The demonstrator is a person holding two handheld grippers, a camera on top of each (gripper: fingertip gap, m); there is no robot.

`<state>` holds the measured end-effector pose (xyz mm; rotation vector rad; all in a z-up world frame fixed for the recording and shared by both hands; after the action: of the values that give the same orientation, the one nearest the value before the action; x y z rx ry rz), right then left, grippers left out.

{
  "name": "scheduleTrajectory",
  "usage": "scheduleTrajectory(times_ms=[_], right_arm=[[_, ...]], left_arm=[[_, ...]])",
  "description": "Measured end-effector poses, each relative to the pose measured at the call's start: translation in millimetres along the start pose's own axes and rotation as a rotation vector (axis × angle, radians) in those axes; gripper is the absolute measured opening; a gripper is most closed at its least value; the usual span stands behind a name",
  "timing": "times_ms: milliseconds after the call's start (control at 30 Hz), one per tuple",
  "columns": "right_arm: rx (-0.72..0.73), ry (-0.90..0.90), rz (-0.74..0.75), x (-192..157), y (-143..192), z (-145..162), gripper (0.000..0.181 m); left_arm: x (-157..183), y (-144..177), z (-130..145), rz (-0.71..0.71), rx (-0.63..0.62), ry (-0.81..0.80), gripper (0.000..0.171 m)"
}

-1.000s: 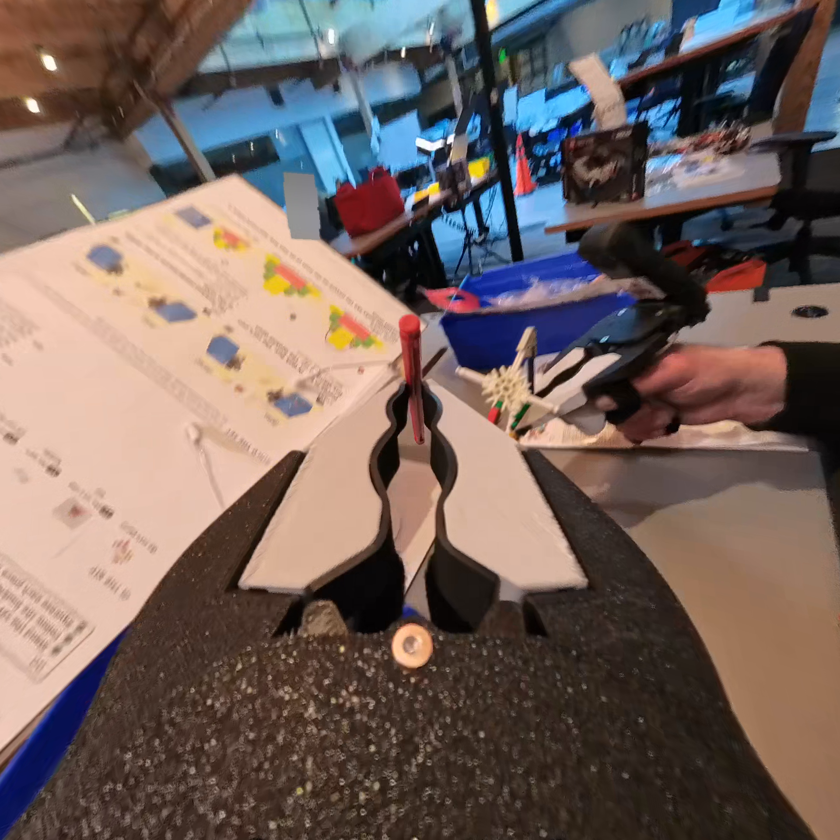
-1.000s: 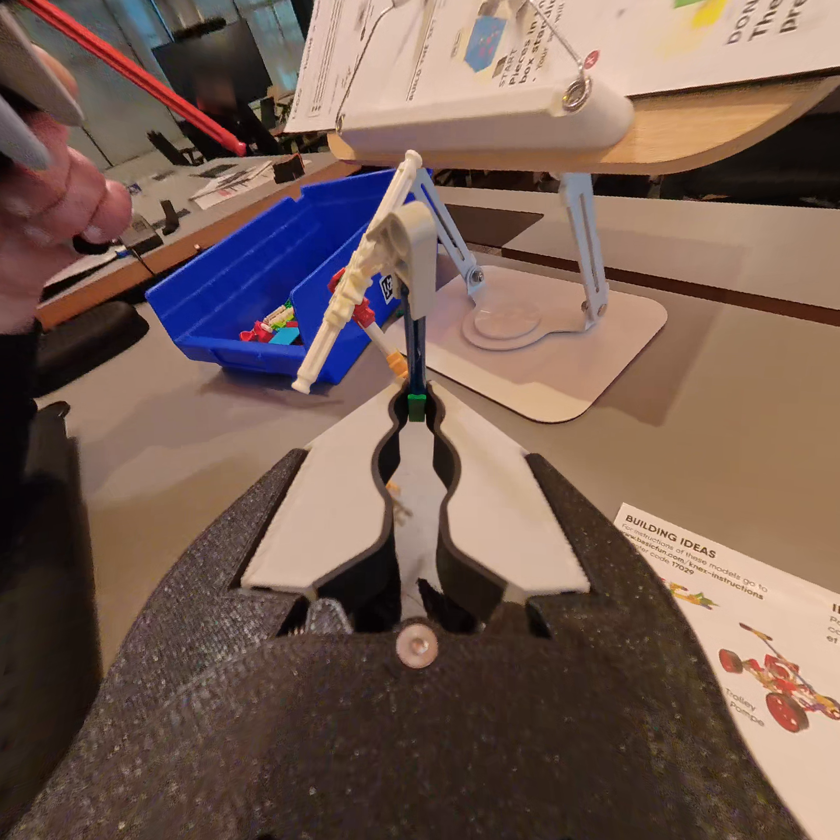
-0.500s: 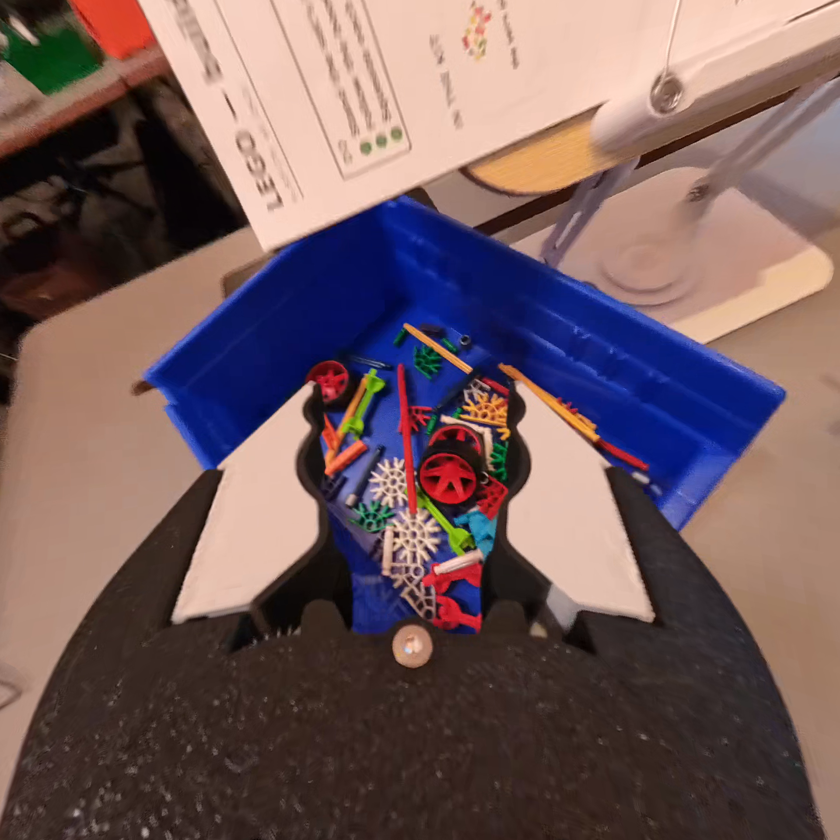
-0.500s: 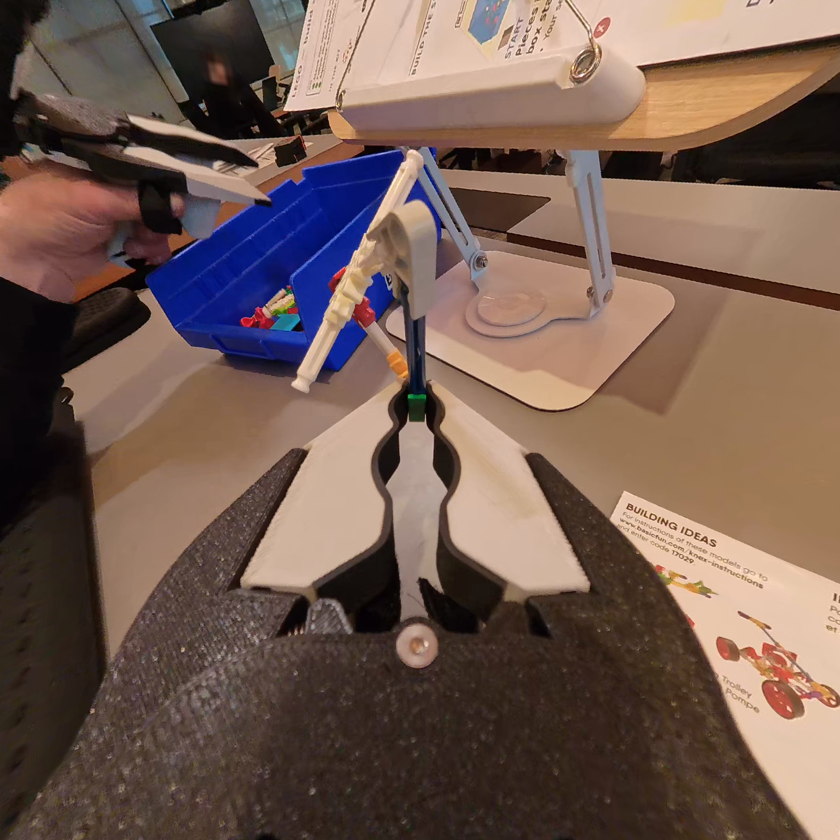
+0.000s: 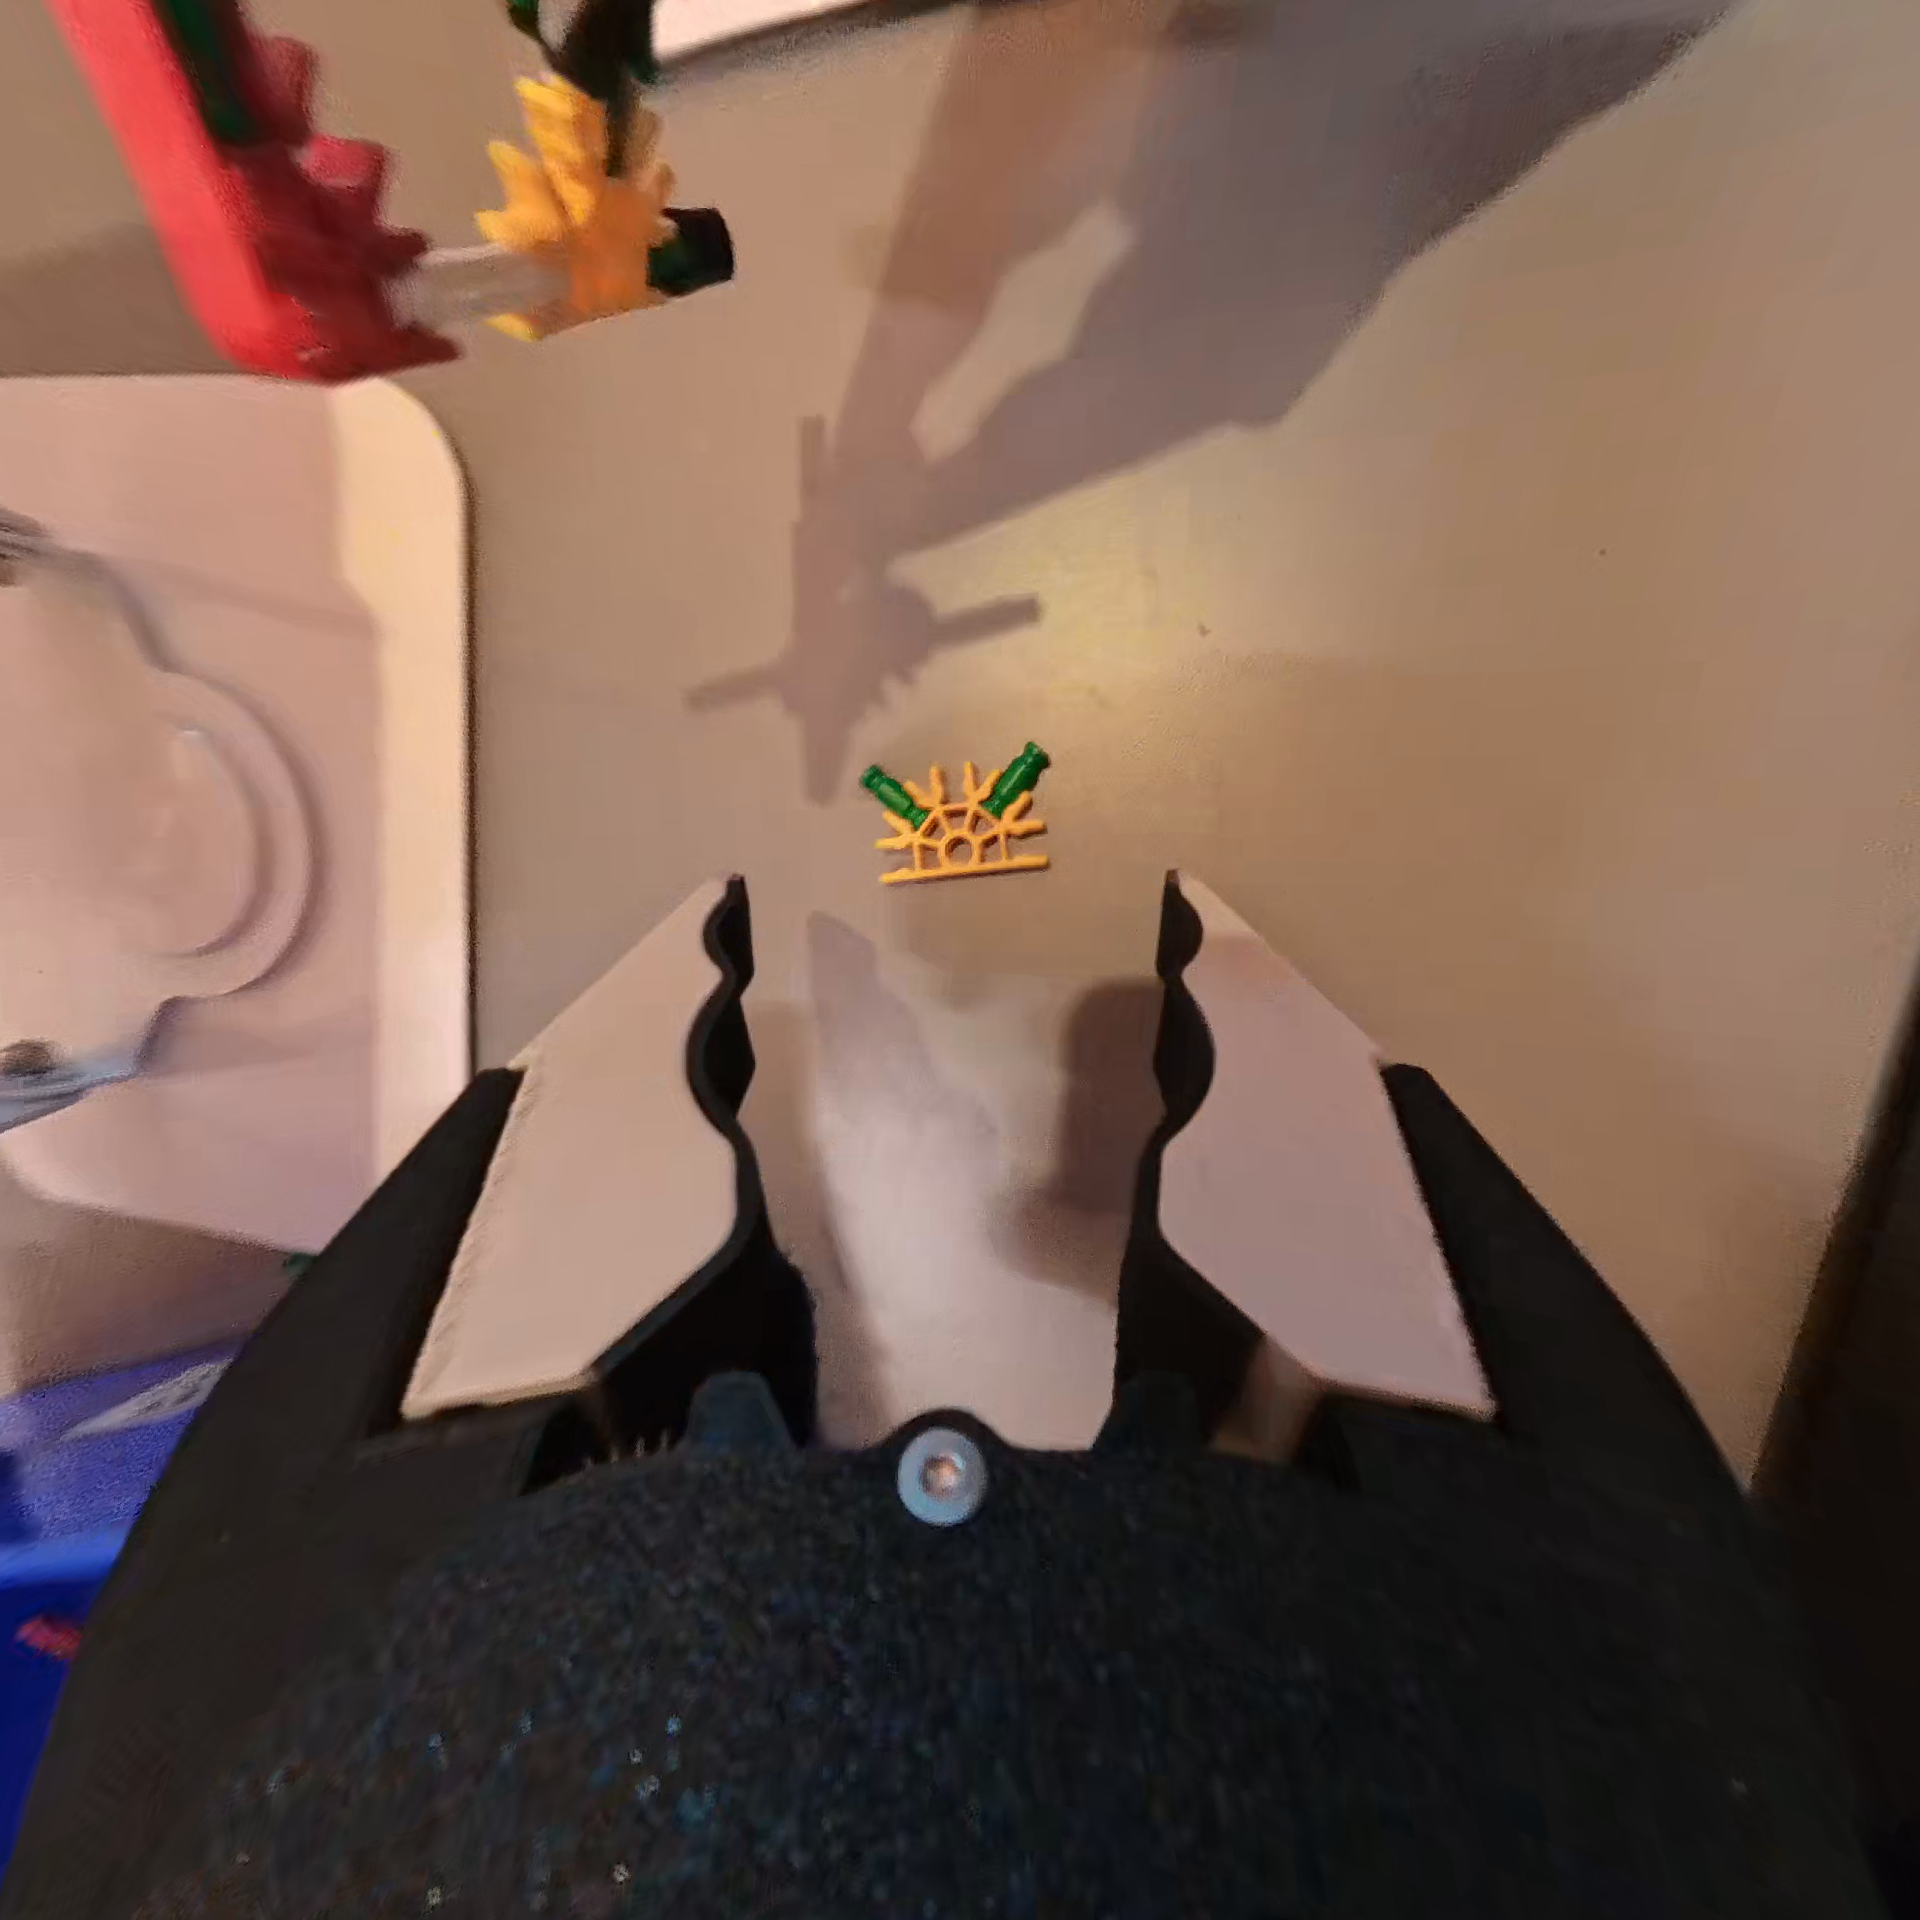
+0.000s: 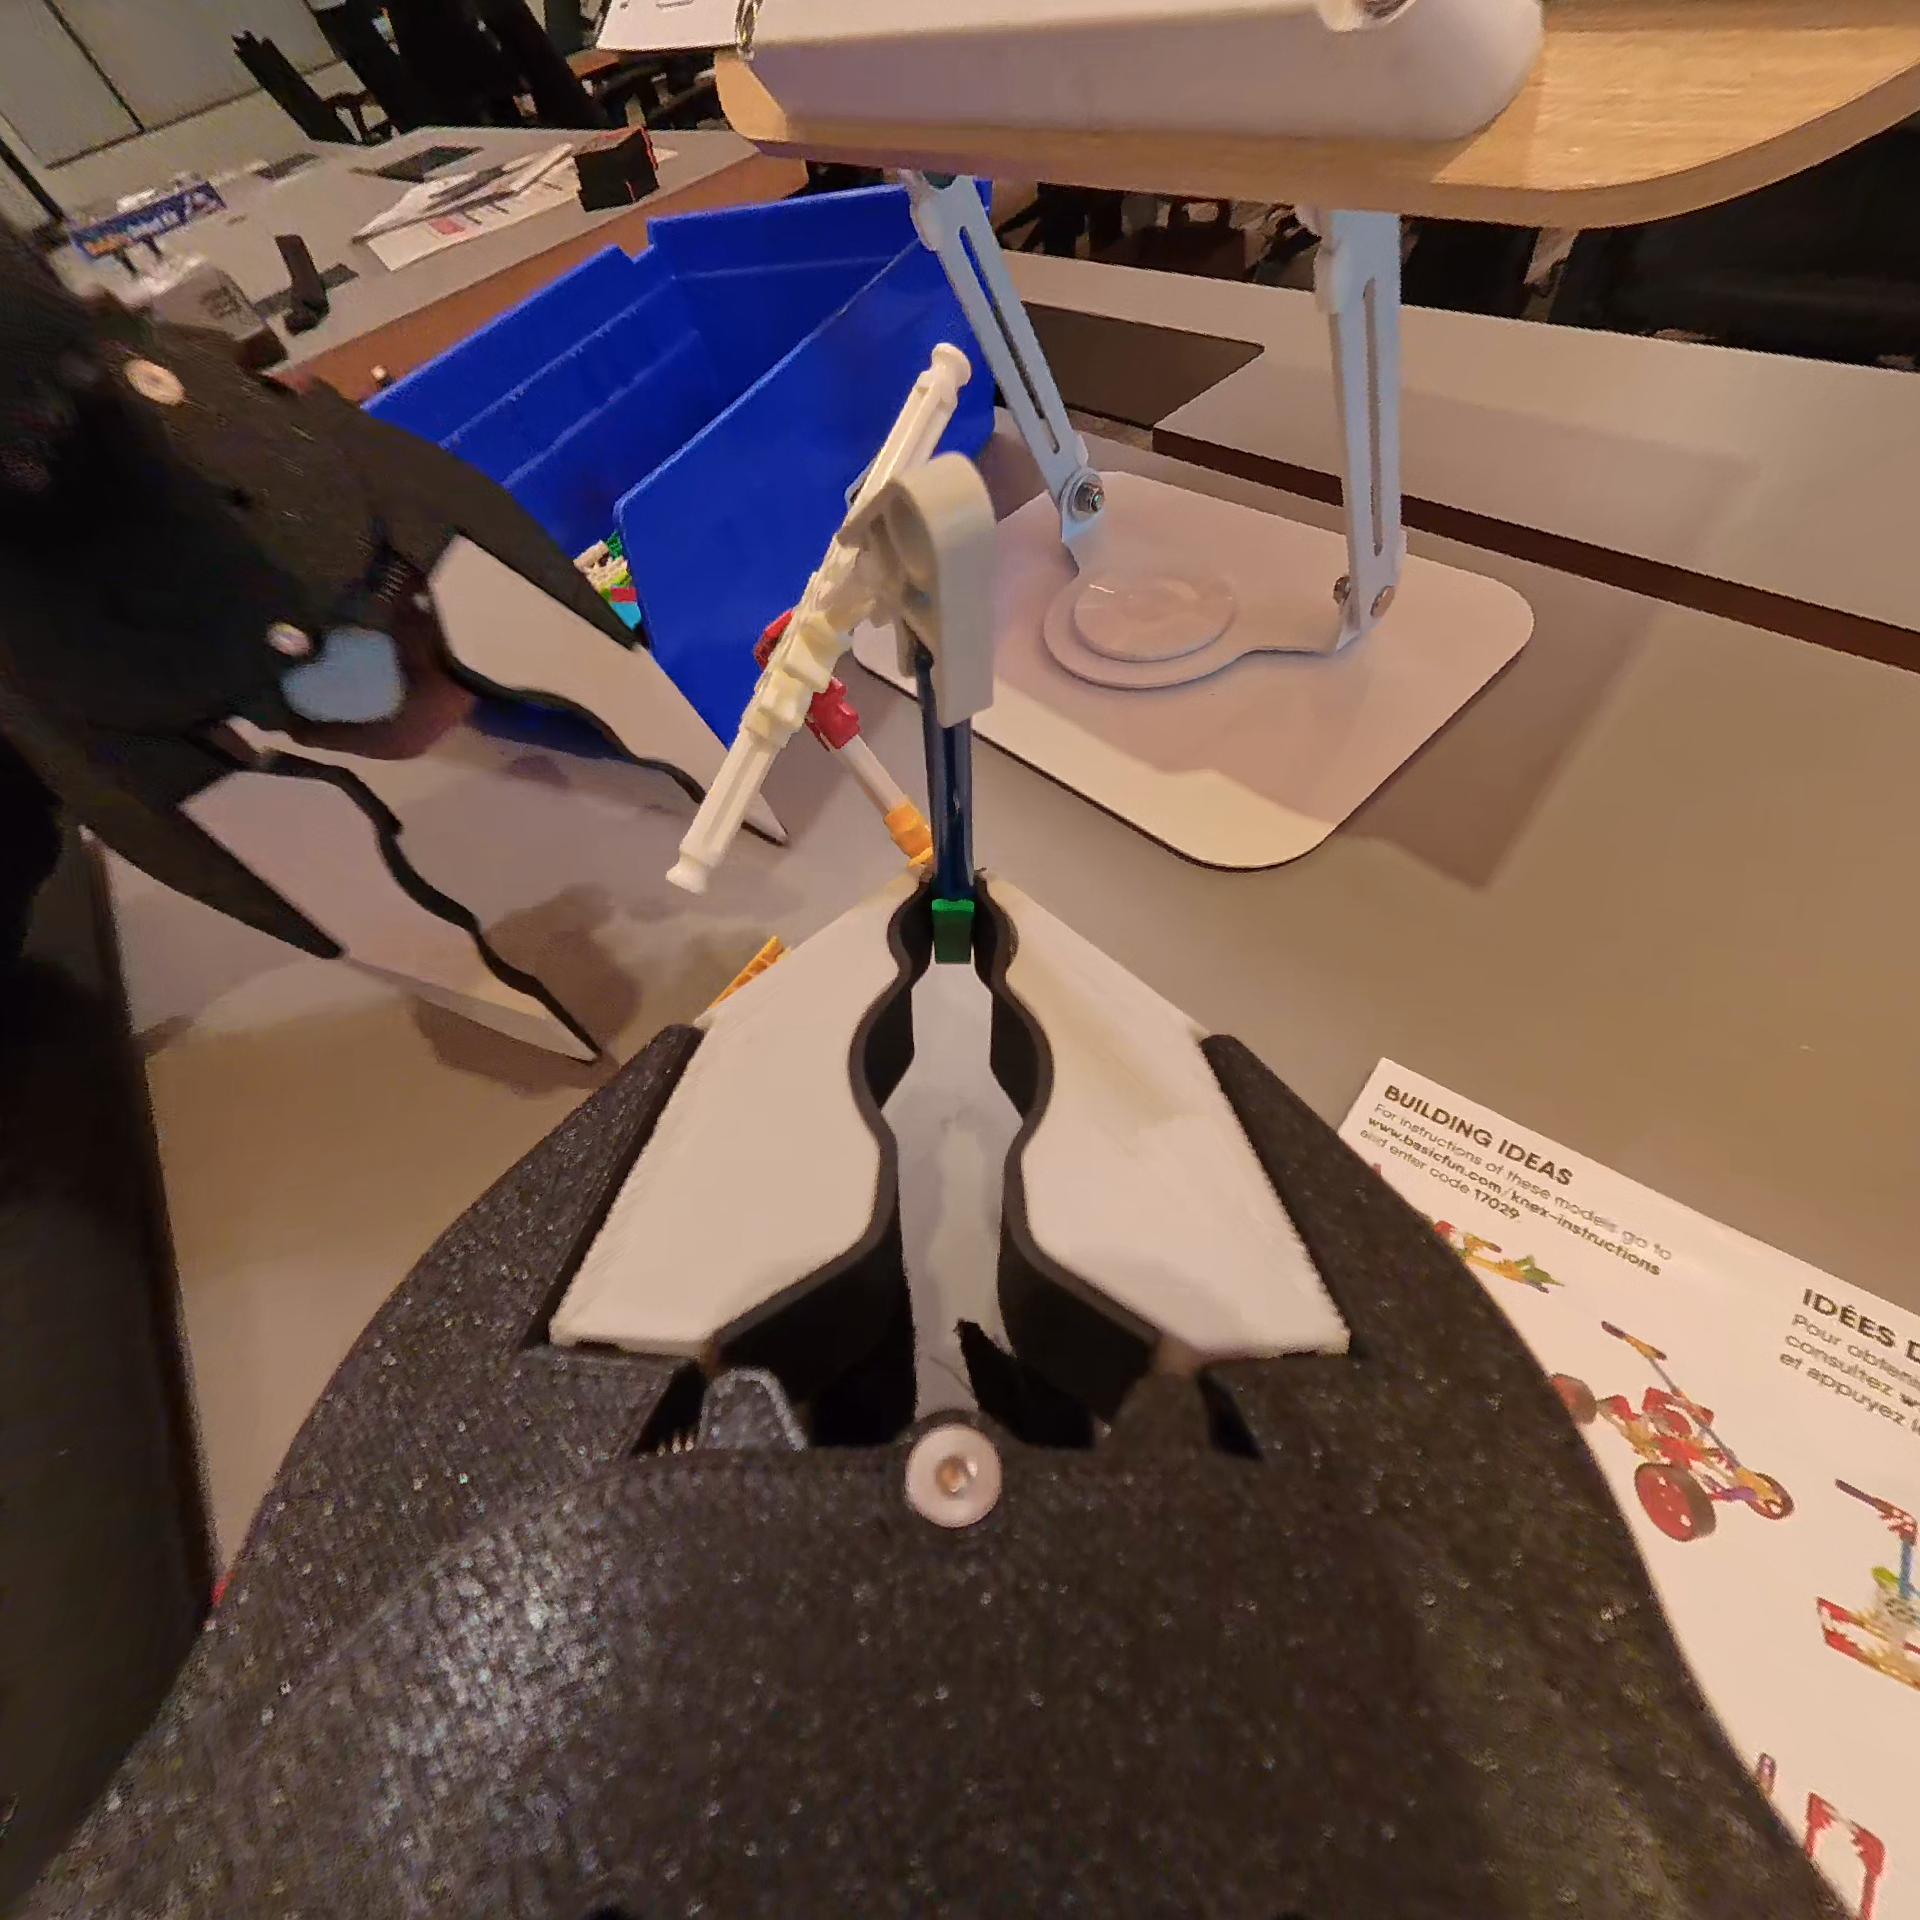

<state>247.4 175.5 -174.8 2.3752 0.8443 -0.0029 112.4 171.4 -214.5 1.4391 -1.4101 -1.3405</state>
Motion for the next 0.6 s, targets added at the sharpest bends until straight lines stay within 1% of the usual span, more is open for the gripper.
scheduleTrajectory(times_ms=[100,133,200,267,400,467,533,600], right_arm=[[-0.051,0.015,-0.021,-2.8,-4.2,6.2,0.004],[-0.067,0.029,-0.02,-4.1,-5.6,8.0,0.004],[-0.085,0.054,0.0,-4.7,-7.6,9.4,0.004],[-0.094,0.078,0.013,-5.9,-8.4,9.7,0.004],[-0.134,0.14,0.086,-3.0,-10.2,13.5,0.004],[-0.19,0.211,0.185,2.7,-12.2,19.0,0.004],[-0.244,0.284,0.258,4.7,-15.5,24.3,0.004],[-0.3,0.368,0.273,-0.7,-21.2,30.7,0.005]], left_arm=[[4.0,-19.9,-3.9,0.048,-0.04,-0.006,0.063],[5.2,-24.3,-3.7,0.058,-0.054,-0.008,0.055],[5.7,-25.4,-5.3,0.09,-0.057,0.035,0.049],[10.3,-25.9,-6.5,0.124,-0.057,0.026,0.038],[10.5,-25.8,-5.8,0.122,-0.044,0.001,0.037],[9.9,-23.0,-3.0,0.101,-0.054,-0.019,0.037],[8.2,-11.3,-2.7,0.074,-0.024,-0.031,0.037],[1.2,7.9,-1.3,-0.004,0.015,-0.041,0.037]])
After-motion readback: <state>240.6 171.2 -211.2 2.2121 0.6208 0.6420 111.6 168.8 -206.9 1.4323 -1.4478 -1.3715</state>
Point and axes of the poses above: each gripper's, where its closed fingertips meet, y back along the fingers, z out of its underside, x = y × z across the jaws, the point moved 4 cm from there along y, back along the fingers, and after that the axes turned 12 degrees about -x, right-handed, at the moved point
